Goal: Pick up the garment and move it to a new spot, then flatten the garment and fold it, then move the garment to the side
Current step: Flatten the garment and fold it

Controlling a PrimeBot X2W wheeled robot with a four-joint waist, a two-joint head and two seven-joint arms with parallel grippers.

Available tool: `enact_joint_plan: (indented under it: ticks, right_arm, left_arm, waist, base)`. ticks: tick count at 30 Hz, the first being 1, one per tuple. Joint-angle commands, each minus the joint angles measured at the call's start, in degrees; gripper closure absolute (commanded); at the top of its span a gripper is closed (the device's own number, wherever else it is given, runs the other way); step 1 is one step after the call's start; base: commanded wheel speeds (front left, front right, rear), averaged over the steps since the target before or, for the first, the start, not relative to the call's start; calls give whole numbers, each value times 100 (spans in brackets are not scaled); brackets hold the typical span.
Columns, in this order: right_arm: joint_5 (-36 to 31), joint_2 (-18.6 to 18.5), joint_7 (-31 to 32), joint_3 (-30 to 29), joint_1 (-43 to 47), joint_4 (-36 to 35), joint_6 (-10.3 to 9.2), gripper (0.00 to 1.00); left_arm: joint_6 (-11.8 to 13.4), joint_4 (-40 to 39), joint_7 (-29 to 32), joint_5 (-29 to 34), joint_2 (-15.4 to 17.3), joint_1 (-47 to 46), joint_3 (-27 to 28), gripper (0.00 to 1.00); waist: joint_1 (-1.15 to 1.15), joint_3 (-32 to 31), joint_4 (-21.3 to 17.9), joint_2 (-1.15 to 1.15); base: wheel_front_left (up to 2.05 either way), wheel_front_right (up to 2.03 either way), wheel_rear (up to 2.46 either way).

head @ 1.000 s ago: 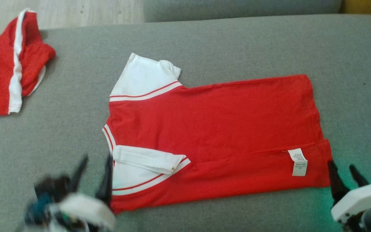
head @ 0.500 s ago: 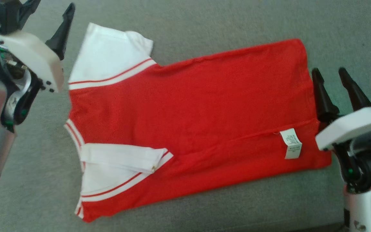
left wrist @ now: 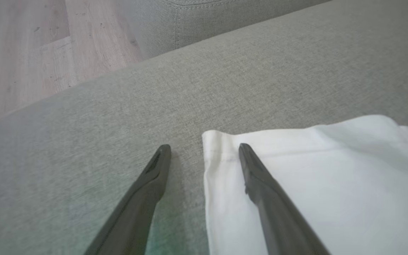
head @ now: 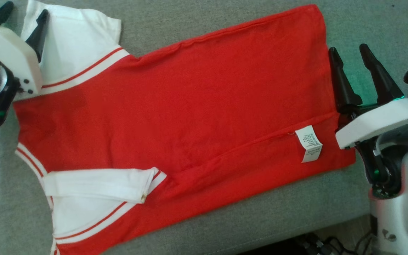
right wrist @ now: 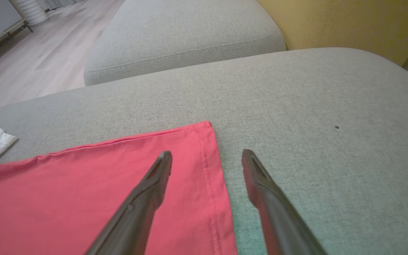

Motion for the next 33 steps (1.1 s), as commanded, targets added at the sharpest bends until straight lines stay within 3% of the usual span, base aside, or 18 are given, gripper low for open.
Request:
enact_joint_plan:
  ticks: [1, 6, 9, 10, 20, 33]
  right_arm:
    - [11, -41, -62, 102, -72, -185, 43, 0]
    - [3, -41, -71, 106, -129, -125, 43, 0]
    - [-57, -41, -35, 134, -241, -125, 43, 0]
    - [-101, -41, -12, 147, -297, -123, 43, 0]
    - [-539, -103, 592, 186, -1381, 467, 43, 0]
    - [-783, -919, 1593, 124, -2308, 1970, 43, 0]
  left_arm:
    - [-31, -149, 63, -47, 262, -242, 255, 0]
    - [-223, -235, 492, -272, 183, -176, 66, 0]
    - [-282, -354, 680, -320, 186, -172, -35, 92]
    - [-286, -387, 704, -328, 182, -175, -49, 100]
    - [-208, -550, 93, -75, 22, -413, -47, 100]
    - [-227, -1133, -437, -45, -266, -364, -150, 100]
  waist:
    - [-2, 39, -20, 0]
    - [-2, 25, 31, 0]
    - [-2, 33, 67, 0]
    - [-2, 38, 76, 0]
    - [-2, -67, 298, 0]
    - [-2, -259, 933, 0]
  base:
    - [0, 0, 0]
    - [0, 0, 0]
    - [0, 0, 0]
    - [0, 0, 0]
    - [0, 0, 0]
    - [0, 0, 0]
